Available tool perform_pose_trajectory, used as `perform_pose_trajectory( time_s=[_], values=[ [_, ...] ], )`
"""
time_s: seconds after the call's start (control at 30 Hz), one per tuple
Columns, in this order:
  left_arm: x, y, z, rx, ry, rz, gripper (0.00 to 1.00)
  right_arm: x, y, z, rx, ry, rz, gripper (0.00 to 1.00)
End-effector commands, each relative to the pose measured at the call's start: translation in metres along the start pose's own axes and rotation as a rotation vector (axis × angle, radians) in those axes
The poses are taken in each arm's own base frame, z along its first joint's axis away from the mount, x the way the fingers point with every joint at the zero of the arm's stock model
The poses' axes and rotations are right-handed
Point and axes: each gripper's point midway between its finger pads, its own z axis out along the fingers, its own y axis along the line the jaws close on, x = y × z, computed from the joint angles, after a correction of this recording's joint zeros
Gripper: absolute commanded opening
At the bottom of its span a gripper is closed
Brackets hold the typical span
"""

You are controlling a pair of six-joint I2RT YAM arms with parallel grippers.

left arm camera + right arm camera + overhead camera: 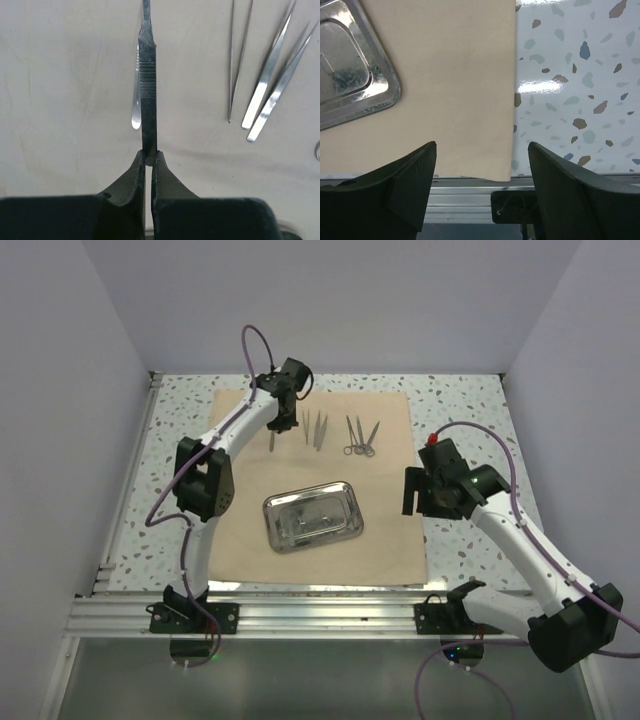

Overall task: Open and lay out the surgical kit
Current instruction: Place the medical item in the surgical kit.

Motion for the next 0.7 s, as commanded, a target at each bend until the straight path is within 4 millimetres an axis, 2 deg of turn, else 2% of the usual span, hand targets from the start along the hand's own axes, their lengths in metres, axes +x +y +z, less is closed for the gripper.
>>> perform_pose_trajectory(
  time_s=[0.0, 0.13, 0.2, 0.27, 0.3, 0.33, 0.37, 0.43, 0.53, 0.6, 0.67],
  values=[
    [-0.045, 0.013, 0.010, 0.002, -0.089, 0.022, 0.00, -0.025, 0.004, -0.007, 0.013, -0.068, 0.016, 0.78],
    [-0.042, 0.025, 0.030, -0.031, -0.064, 0.045, 0.00, -0.030, 0.005, -0.004, 0.027, -0.064, 0.012, 0.78],
    [-0.034, 0.031, 0.041, -0.049, -0.041, 0.053, 0.01, -0.033, 0.007, -0.004, 0.029, -0.065, 0.012, 0.78],
    [-0.027, 0.031, 0.050, -0.038, -0.022, 0.062, 0.12, -0.035, 0.009, -0.003, 0.025, -0.069, 0.013, 0.78],
    [-0.027, 0.032, 0.050, -0.034, -0.018, 0.063, 0.18, -0.035, 0.010, -0.001, 0.024, -0.064, 0.012, 0.78],
    [-0.024, 0.032, 0.051, -0.029, -0.008, 0.068, 0.29, -0.035, 0.012, -0.001, 0.017, -0.061, 0.014, 0.78],
    [-0.024, 0.032, 0.050, -0.028, -0.006, 0.068, 0.33, -0.035, 0.013, 0.000, 0.013, -0.057, 0.012, 0.78],
    [-0.024, 0.034, 0.045, -0.027, -0.004, 0.061, 0.46, -0.037, 0.015, 0.001, 0.004, -0.058, 0.014, 0.78],
    [-0.024, 0.038, 0.025, -0.015, -0.010, 0.039, 0.55, -0.037, 0.017, 0.000, -0.010, -0.064, 0.018, 0.78],
    [-0.020, 0.039, 0.008, 0.010, -0.001, 0.019, 0.54, -0.037, 0.019, 0.000, -0.021, -0.068, 0.018, 0.78],
    [0.002, 0.034, -0.011, 0.066, 0.052, -0.001, 0.50, -0.036, 0.019, -0.002, -0.035, -0.076, 0.020, 0.78]
  ],
)
